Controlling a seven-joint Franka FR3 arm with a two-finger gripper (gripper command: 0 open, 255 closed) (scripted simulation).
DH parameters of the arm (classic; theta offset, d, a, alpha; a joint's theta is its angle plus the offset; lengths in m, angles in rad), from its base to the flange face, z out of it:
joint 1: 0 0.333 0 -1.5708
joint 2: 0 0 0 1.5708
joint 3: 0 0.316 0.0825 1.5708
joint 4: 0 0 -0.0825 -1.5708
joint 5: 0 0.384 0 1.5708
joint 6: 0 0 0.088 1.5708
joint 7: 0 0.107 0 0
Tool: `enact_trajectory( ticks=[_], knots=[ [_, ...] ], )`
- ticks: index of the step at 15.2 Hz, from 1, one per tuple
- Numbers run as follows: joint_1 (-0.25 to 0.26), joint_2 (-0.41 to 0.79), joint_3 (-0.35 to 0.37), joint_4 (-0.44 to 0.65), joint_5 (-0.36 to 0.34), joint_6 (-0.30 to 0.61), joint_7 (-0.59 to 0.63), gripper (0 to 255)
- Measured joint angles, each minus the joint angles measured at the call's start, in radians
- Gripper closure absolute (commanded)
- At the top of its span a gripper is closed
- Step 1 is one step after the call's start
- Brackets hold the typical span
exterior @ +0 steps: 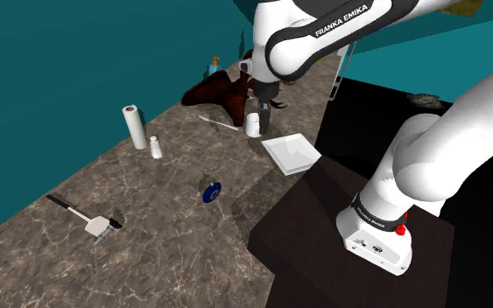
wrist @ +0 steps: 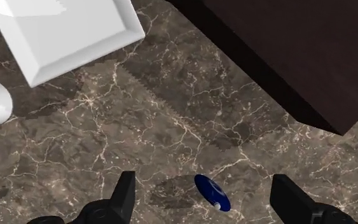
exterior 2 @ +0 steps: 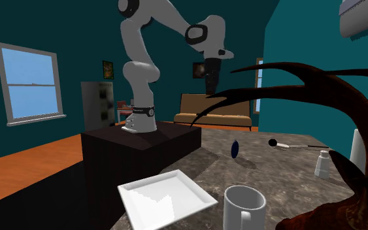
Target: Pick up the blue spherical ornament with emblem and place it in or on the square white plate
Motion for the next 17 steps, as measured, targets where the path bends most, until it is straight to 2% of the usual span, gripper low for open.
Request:
enact_trajectory(
  ticks=[10, 17],
  knots=[
    [0.080, 0.362, 0.029, 0.064, 0.055, 0.321, -0.212, 0],
    [0.105, 0.621, 0.085, 0.185, 0.075, 0.474, -0.353, 0]
  ],
)
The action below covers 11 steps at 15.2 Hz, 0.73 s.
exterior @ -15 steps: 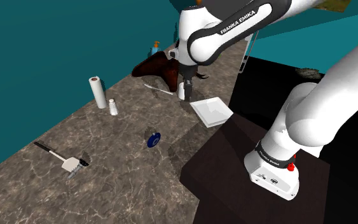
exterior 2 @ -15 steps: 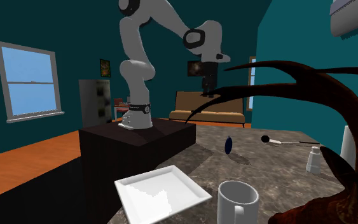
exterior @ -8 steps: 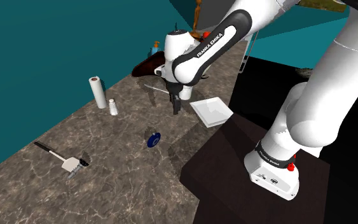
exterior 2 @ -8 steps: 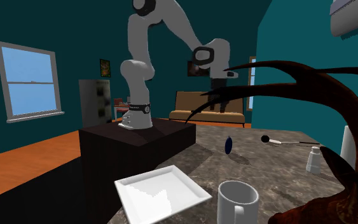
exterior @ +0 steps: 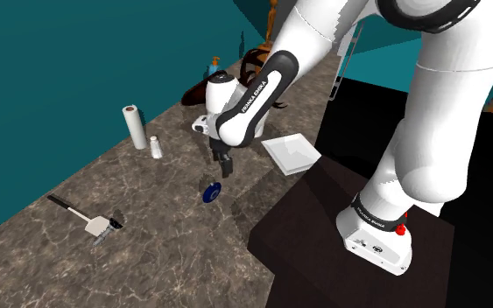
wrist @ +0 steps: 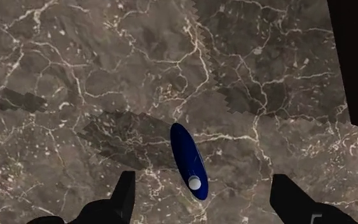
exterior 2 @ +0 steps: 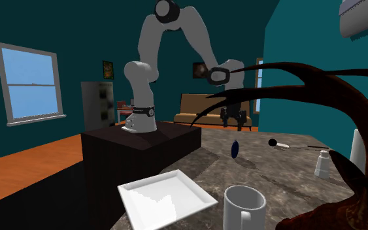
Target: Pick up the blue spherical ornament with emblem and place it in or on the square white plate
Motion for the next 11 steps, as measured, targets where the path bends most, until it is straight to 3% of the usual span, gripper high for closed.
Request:
enact_trajectory(
  ticks=[5, 11],
  knots=[
    [0.015, 0.175, 0.041, 0.096, -0.019, 0.086, -0.079, 0],
    [0.027, 0.278, 0.045, 0.142, -0.034, 0.144, -0.096, 0]
  ],
)
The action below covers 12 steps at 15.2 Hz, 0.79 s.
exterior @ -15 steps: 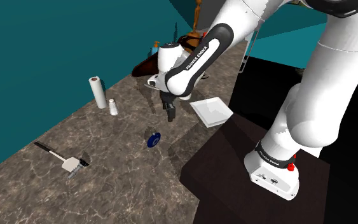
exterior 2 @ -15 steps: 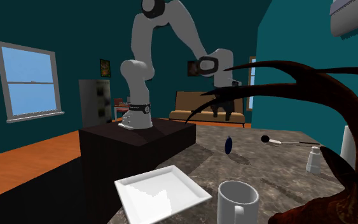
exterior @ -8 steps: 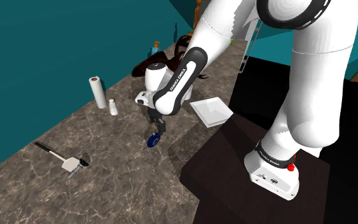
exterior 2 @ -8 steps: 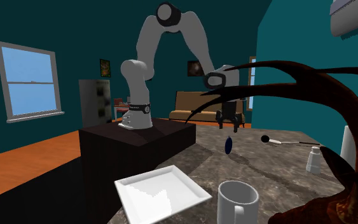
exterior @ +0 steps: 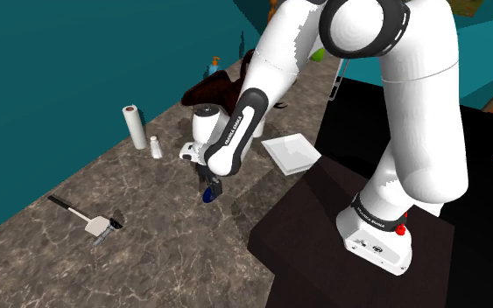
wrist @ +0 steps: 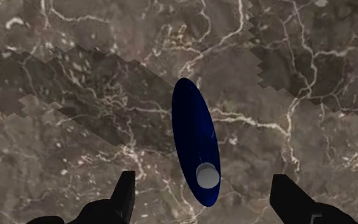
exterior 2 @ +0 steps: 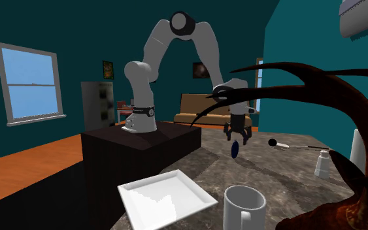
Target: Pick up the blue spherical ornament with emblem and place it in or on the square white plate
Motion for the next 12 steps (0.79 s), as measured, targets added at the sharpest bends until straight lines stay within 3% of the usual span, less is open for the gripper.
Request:
enact_trajectory(
  ticks=[9, 10, 12],
  knots=[
    [0.009, 0.054, -0.007, 0.022, -0.005, 0.033, 0.004, 0],
    [0.009, 0.054, -0.007, 0.022, -0.005, 0.033, 0.004, 255],
    [0.009, 0.054, -0.007, 0.022, -0.005, 0.033, 0.004, 255]
  ],
)
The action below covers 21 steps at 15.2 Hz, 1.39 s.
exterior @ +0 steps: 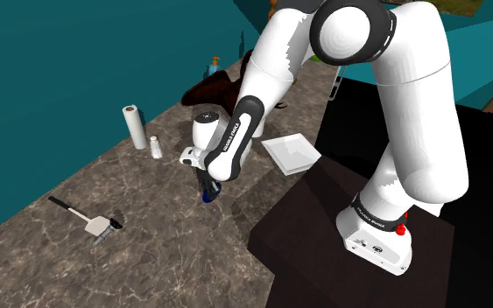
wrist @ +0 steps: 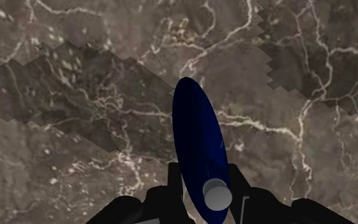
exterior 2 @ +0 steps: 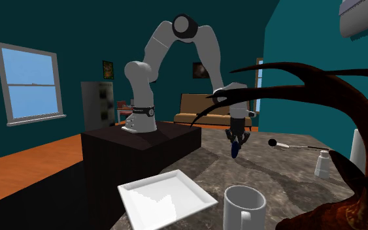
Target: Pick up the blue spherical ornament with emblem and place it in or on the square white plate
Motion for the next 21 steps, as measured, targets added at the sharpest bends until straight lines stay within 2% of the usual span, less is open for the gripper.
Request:
enact_trajectory(
  ticks=[9, 21],
  knots=[
    [-0.001, -0.006, 0.001, -0.001, 0.000, -0.005, 0.000, 255],
    [-0.019, -0.169, 0.023, -0.054, 0.018, -0.115, -0.009, 255]
  ],
)
